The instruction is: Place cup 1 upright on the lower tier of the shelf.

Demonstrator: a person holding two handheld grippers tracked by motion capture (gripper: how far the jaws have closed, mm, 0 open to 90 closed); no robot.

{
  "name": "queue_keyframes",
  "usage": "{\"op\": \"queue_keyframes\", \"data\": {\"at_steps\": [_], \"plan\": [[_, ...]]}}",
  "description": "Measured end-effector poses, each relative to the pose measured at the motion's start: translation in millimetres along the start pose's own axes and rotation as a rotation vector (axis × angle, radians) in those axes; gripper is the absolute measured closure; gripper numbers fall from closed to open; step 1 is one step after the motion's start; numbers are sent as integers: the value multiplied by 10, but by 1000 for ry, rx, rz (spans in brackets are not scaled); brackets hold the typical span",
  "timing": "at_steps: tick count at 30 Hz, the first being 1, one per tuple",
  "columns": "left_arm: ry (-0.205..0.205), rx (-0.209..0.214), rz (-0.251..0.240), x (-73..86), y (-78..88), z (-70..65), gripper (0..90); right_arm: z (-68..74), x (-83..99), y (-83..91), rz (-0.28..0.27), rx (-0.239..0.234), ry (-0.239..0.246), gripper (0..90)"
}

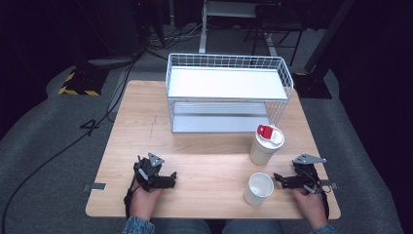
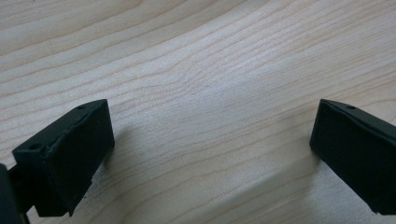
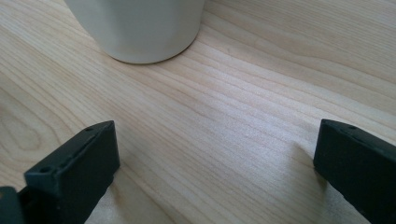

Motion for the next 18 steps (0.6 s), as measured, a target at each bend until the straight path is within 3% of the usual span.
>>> {"op": "queue_keyframes", "data": {"at_steps": [18], "plan": [[8, 2, 9, -8, 8, -24, 1, 1, 0, 0, 0, 7, -4, 6]]}}
Point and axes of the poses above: each handheld gripper's, and its own axes: y roughly backward along the jaws, x roughly out of its underside, z roughly to its left, the point moved 9 cm from there along -y, roughly forward along the jaws, and after that the axes turned 15 degrees about -z, right-handed, at the moved point
